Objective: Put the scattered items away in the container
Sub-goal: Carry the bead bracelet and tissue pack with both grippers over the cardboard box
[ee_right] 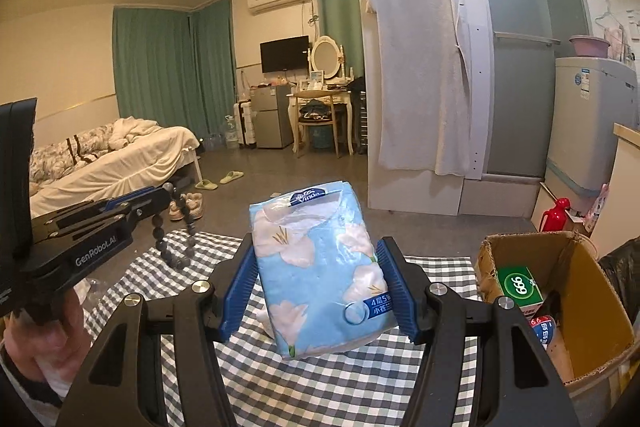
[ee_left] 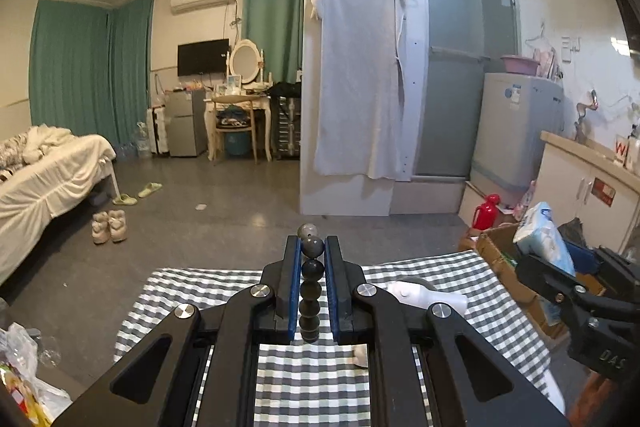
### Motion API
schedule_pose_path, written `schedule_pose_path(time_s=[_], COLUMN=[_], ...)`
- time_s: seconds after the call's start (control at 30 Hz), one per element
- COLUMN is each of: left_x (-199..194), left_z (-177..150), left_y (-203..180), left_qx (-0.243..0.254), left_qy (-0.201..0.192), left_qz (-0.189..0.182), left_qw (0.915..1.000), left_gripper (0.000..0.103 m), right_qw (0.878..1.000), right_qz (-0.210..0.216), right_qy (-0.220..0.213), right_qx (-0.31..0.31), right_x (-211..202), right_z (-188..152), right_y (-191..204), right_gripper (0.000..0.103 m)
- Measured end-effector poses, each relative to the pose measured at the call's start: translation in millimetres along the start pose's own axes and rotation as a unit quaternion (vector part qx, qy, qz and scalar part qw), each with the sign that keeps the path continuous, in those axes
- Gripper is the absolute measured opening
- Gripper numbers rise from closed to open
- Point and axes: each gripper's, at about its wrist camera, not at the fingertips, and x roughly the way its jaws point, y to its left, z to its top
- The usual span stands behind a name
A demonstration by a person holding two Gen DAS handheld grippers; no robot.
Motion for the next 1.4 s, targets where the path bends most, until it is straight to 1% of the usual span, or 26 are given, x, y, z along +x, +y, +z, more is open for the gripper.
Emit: schedule_pose_path(time_s=[0.47, 0.7, 0.97, 1.13, 1.4], left_x=[3.1, 2.8, 5.4, 9.4, 17.7], left_z=[-4.6, 0.0, 4.1, 7.3, 5.2], left_y=[-17.8, -38.6, -76.3, -91.6, -112.3], left_qx=[0.005, 0.017, 0.034, 0.041, 0.047], left_qy=[0.010, 0.006, 0.004, 0.000, 0.010], left_qz=[-0.011, -0.027, -0.055, -0.065, -0.089], left_qw=[0.9999, 0.9995, 0.9979, 0.9970, 0.9949], left_gripper=[0.011, 0.011, 0.011, 0.011, 0.011], right_qw=[0.999, 0.998, 0.996, 0.994, 0.990], right_qz=[-0.032, -0.054, -0.089, -0.110, -0.137], right_qy=[-0.011, -0.015, -0.017, -0.018, -0.017], right_qx=[-0.001, 0.007, 0.014, 0.018, 0.028], right_x=[-10.1, -18.2, -27.2, -34.5, -43.6], right_z=[3.8, 7.2, 10.9, 10.9, 12.6], right_y=[-11.0, -30.0, -54.1, -68.7, -92.2], right_gripper=[0.059, 0.059, 0.059, 0.059, 0.059])
